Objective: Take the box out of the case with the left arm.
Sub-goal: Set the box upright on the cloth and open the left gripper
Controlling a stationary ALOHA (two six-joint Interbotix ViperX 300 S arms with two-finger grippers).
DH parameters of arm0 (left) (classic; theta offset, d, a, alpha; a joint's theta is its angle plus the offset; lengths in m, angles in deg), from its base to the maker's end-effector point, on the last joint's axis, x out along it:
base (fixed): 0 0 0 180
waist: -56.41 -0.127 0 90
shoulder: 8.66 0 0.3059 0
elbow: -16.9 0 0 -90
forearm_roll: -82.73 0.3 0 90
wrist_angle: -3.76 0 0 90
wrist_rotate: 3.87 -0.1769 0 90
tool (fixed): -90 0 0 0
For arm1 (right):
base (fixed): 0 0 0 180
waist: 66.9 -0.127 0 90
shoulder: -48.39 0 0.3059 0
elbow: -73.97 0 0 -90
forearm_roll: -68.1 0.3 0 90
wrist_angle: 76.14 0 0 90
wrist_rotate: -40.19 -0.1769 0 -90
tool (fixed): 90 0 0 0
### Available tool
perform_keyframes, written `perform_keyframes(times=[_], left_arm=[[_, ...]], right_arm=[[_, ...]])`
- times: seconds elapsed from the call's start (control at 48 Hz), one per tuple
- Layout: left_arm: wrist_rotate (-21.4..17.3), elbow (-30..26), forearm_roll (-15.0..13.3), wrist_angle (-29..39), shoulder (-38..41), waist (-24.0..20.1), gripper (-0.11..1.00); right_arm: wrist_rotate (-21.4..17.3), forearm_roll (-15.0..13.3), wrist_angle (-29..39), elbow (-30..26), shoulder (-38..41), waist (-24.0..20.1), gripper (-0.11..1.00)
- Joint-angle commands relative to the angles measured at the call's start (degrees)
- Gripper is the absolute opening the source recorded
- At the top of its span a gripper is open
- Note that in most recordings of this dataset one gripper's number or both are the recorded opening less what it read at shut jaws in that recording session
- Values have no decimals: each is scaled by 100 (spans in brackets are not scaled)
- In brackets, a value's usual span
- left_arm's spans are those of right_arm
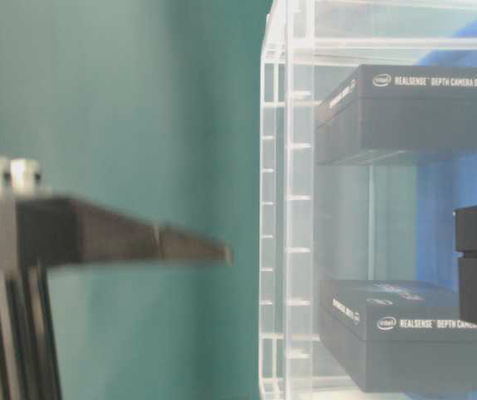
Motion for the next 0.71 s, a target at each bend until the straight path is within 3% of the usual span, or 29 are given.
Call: perform_keyframes(times=[0.0, 0.688], left_arm=[[35, 167, 26, 0, -431, 114, 88], [79, 2760, 18, -44, -2514, 694, 88]], right_arm=[[18, -18, -9, -97, -9, 0, 1], [9, -18, 185, -88, 0, 0, 1]])
